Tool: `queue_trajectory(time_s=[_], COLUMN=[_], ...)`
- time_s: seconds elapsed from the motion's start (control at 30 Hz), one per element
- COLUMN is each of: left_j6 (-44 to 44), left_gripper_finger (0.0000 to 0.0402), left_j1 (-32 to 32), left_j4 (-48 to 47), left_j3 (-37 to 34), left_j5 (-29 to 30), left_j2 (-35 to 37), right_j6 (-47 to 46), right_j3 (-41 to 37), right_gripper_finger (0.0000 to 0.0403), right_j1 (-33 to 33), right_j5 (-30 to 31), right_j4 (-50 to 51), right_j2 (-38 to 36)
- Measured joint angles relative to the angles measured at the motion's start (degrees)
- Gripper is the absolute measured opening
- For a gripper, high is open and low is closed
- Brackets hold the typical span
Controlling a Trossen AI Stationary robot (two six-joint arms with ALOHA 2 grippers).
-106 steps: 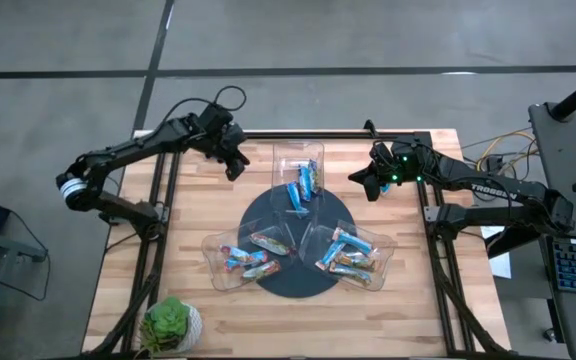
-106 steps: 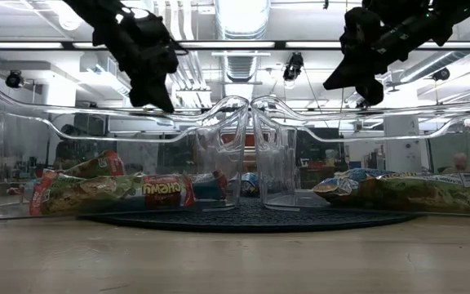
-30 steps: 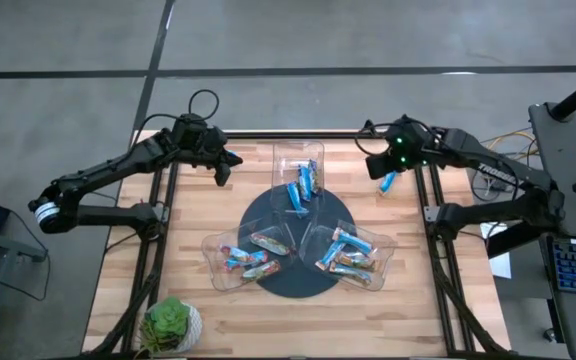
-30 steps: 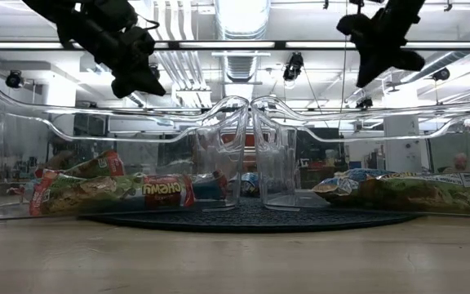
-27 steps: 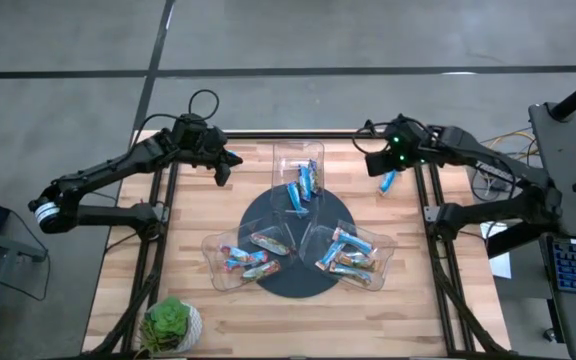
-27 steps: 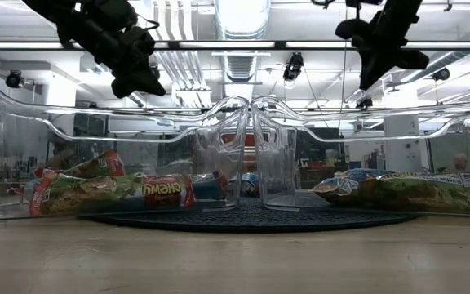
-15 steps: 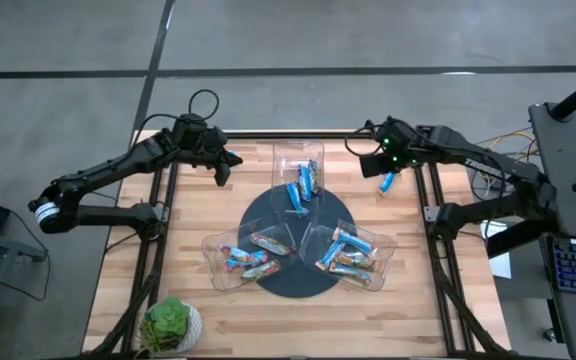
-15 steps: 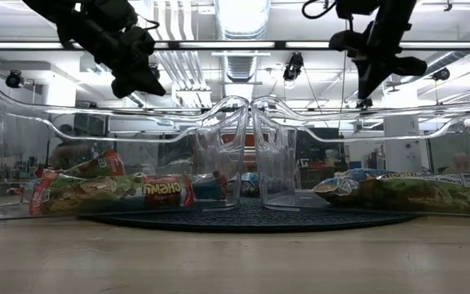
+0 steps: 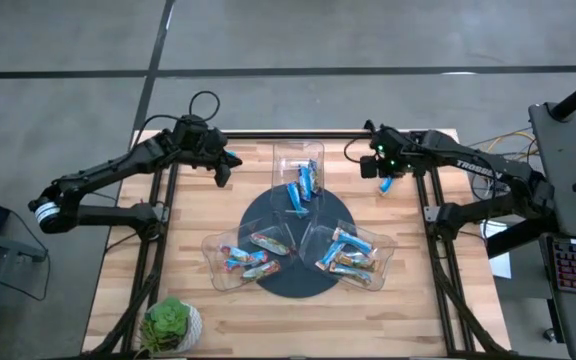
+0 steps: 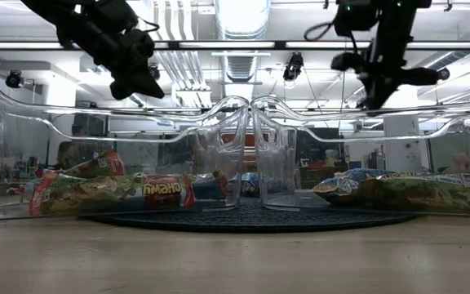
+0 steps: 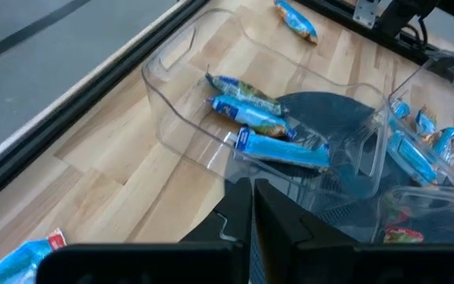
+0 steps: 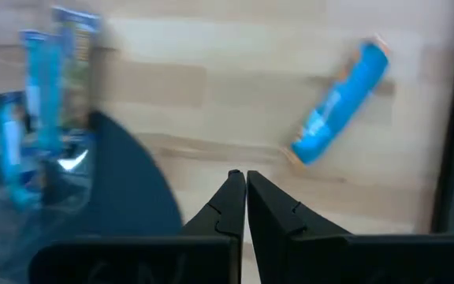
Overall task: Pick and place Granola Bars by type
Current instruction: Put the orange granola bar into the right transparent bin
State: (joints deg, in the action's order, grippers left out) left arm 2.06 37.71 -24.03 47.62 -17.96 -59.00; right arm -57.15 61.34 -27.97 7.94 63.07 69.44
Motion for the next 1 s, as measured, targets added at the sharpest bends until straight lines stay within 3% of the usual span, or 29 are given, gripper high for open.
queue_trajectory(time_s=[0.3, 0.77, 1.0], left_j6=[1.2, 1.3, 1.5], left_gripper_finger=[0.0, 0.0, 0.0], left_j1=[0.0, 0.0, 0.0], left_j4=[0.1, 0.0, 0.0], left_j3=[-1.1, -1.1, -1.1], left_j5=[0.0, 0.0, 0.0], left_j2=[0.0, 0.0, 0.0], right_j6=[-10.8, -20.7, -21.7], right_j3=[-7.3, -13.1, -18.1], right_gripper_finger=[0.0027, 0.0209, 0.0254], right_j1=[-0.2, -5.2, -6.8], right_j5=[-0.3, 2.8, 5.9], right_j4=[0.7, -1.5, -12.2], right_j2=[-0.4, -0.3, -0.3])
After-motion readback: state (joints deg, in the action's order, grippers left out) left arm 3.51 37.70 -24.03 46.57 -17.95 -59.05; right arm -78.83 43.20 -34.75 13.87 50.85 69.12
